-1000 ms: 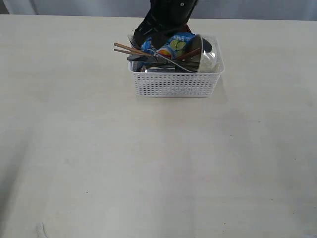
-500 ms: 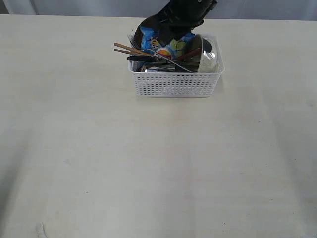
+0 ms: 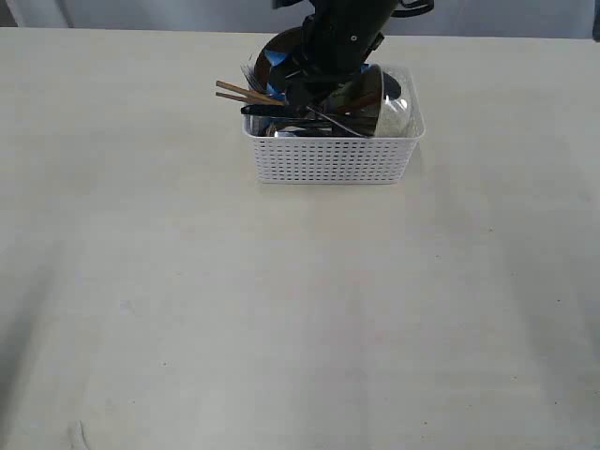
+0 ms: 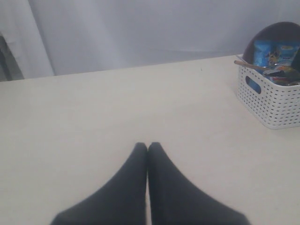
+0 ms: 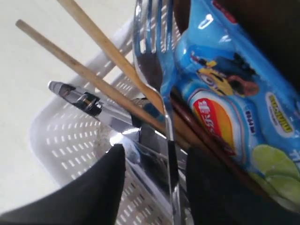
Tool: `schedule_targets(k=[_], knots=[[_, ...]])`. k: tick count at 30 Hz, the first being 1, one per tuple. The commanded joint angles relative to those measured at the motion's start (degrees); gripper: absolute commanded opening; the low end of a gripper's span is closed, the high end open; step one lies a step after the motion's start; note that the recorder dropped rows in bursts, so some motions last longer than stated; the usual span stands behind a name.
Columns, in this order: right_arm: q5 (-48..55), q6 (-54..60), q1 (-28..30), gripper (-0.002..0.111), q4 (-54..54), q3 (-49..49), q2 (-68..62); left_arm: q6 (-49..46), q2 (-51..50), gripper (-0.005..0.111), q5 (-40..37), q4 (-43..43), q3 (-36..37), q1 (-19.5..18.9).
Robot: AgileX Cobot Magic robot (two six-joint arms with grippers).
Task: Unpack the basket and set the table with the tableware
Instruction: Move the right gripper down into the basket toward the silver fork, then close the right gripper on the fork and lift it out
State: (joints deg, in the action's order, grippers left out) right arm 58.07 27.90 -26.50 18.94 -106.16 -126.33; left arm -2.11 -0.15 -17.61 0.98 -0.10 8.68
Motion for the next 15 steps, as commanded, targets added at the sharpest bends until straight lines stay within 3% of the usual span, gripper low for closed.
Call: schedule_targets(k=[1,15], knots=[[-1.4,1.6,0.1,0.041,0.1,-0.4,-1.1,0.2,0.2,0.0,0.5,-0.2,0.1,-0.1],[-2.0,1.9,0.2,0.04,-0.4,-0.4,-2.6,0.2,0.2,0.0,0.5,-0.2,0.1,-0.1]])
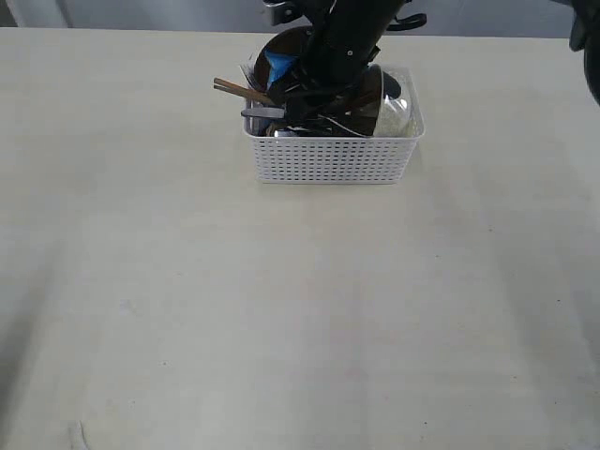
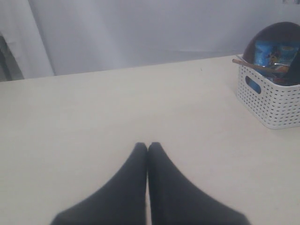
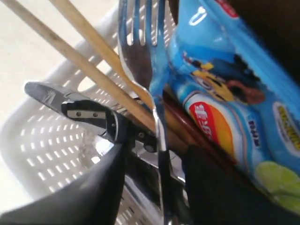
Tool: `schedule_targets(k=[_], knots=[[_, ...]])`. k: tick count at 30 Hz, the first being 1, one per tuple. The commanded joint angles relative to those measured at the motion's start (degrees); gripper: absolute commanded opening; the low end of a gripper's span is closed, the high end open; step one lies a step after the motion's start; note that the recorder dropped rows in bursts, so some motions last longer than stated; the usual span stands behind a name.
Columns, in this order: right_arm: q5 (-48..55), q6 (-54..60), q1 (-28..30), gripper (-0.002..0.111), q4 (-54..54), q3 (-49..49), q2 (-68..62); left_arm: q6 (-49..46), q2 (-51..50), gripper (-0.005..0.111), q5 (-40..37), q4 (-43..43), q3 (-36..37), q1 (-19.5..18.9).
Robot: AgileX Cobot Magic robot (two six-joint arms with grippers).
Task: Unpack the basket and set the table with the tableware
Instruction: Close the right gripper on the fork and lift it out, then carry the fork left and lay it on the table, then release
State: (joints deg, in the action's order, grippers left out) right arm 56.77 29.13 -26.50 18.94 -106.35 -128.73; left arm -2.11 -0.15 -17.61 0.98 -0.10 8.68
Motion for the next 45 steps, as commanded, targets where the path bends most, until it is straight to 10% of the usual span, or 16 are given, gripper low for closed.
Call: schedule_targets(k=[1,8,24,38,45], knots=[[-0.7,0.7,0.2,0.039,-0.4,-0.2,-0.2,0.2,0.2,0.0,0.5,-0.2,0.1,-0.1],[-0.6,0.7,0.2,0.0,-1.5,-0.2,0.0,0.2,0.2,0.0,0.5,-0.2,0.1,-0.1],[5.7,-7.9,-2.2,0.0,-2.4,-0.1,8.6,0.2,0.2,0.0,0.5,-0.2,0.1,-0.1],[-4.0,-65.1,-32.1,0.0,-29.0,21.0,25.0,0.2,0.2,0.0,0.5,0.3,0.1,-0.1],[-0.8,-84.0,-36.9,0.0,-33.9,21.1,21.1,0.2,0.2,0.0,0.5,0.3,0.1,-0.1]])
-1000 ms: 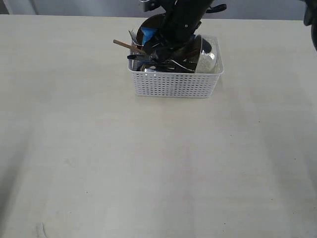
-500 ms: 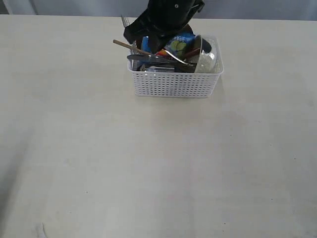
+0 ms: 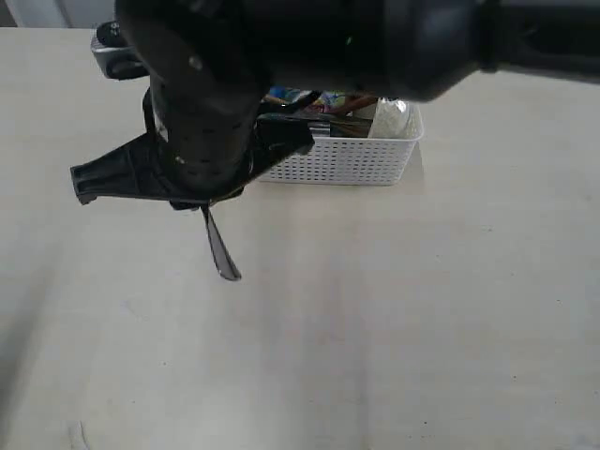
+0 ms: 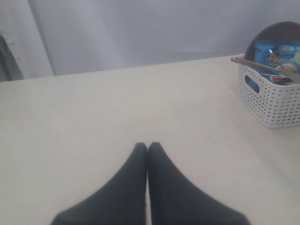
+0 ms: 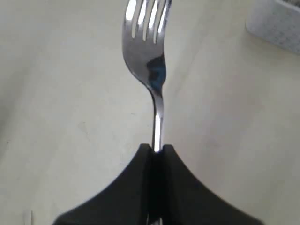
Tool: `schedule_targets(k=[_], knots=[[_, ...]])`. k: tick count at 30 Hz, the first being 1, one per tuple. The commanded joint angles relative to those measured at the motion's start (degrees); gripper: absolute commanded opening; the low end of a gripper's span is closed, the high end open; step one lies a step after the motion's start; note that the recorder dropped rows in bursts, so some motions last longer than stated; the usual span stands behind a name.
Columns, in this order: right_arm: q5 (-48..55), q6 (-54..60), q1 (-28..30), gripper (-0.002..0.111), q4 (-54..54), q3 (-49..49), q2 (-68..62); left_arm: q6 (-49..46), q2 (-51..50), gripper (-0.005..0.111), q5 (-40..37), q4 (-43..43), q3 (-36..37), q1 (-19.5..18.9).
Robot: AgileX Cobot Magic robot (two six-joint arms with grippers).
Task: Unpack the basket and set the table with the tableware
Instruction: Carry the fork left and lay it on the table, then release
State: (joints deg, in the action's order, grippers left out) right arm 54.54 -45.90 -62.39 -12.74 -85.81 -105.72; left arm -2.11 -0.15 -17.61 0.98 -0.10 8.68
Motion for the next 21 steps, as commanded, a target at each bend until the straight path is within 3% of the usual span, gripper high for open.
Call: schedule_targets(k=[1,10,21], knots=[[1.5,-11.2,-1.3,0.0,-2.2,0.5,-2.7,0.2,0.2,0.0,0.5,0.3,0.1,-0.1],[3.7,-29.7,-6.7,0.0,-11.2,0.5,-9.3,0.2,0.2,0.0,0.5,0.3,0.1,-0.1],[1.5,-34.1,-7.0,0.0,-14.5,0.5,-14.9,0.2,0.2,0.0,0.5,0.3,0.1,-0.1]])
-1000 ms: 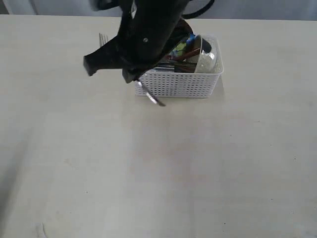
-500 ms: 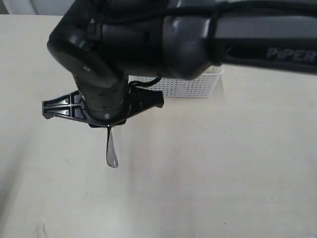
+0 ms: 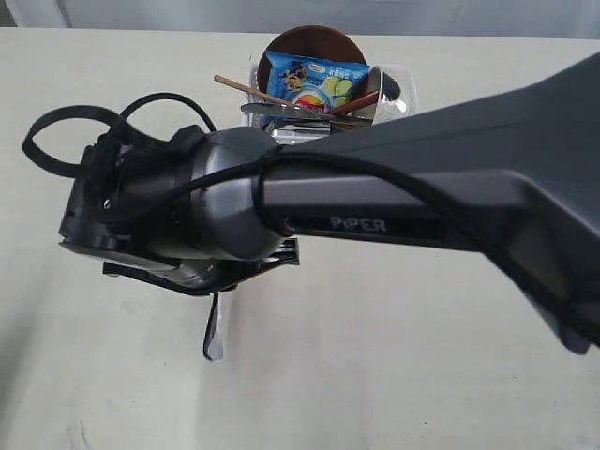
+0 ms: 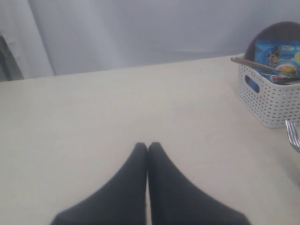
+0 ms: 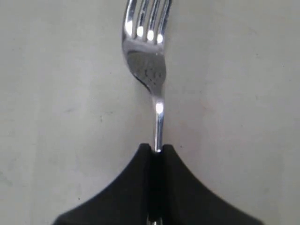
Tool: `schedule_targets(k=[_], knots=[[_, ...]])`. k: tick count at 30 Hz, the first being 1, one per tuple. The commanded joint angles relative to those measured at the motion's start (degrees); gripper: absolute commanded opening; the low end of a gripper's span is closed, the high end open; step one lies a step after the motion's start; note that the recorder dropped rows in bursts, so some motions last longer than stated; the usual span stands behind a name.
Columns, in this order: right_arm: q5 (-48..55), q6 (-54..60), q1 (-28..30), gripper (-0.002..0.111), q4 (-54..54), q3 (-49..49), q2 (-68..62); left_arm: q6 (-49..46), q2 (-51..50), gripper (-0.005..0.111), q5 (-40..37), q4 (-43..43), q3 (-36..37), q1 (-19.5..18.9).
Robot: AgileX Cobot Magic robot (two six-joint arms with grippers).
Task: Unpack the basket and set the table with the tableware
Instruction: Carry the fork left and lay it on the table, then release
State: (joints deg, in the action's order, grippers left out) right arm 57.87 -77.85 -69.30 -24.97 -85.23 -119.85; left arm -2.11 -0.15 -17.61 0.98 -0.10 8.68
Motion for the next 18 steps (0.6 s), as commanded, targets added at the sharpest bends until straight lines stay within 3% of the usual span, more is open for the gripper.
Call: schedule_targets(k=[1,4,18], knots=[[-2.7,-2.9,-0.1,0.0,-2.9,0.0,-1.0,0.2,0.2,0.0,0.5,0.3,0.1,-0.1],[-7.1,-5.1,0.1,0.0,-4.7,-0.3,-2.1,0.2,0.2,0.0,0.5,0.3,0.1,-0.1],[-5.1,-4.6,1.9,0.0,-6.3,-4.1,-7.0,0.2,0.2,0.0,0.5,0.3,0.1,-0.1]])
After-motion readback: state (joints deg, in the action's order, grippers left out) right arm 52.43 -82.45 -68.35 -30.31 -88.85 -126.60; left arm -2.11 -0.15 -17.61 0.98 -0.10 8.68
